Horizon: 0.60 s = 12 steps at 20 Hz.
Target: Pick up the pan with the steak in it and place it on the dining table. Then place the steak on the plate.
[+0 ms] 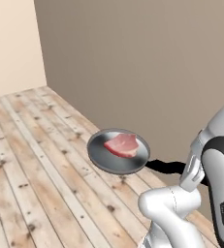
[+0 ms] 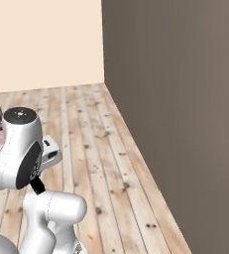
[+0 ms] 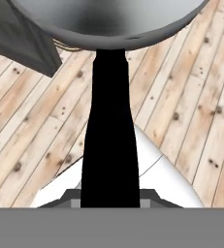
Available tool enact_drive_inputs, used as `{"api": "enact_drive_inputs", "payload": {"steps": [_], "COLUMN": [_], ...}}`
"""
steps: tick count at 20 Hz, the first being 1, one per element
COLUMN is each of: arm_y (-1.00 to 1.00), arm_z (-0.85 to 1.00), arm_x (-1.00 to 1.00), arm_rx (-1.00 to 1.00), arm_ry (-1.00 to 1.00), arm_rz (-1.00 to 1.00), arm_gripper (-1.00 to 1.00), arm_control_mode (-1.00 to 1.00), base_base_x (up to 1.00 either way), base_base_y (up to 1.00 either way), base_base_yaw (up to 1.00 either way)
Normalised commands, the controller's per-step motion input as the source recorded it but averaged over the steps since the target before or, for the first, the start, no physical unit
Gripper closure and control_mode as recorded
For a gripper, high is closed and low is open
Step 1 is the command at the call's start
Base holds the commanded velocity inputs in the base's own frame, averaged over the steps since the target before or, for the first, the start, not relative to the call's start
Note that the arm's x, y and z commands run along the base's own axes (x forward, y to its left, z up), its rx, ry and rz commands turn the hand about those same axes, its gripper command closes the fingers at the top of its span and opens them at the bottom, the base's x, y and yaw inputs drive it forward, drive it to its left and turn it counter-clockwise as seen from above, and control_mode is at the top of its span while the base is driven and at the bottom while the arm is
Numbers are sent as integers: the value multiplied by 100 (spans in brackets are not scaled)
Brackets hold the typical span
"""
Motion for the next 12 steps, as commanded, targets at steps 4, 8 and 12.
{"api": "enact_drive_inputs", "payload": {"steps": [4,8,12], "arm_y": [0,0,0], "arm_z": [0,0,0], "arm_x": [0,0,0], "arm_rx": [0,0,0], "arm_ry": [0,0,0], "arm_rz": [0,0,0], "arm_gripper": [100,100,100], "arm_control_mode": [100,100,100], "base_base_x": [100,100,100], "base_base_y": [0,0,0], "base_base_yaw": [0,0,0]}}
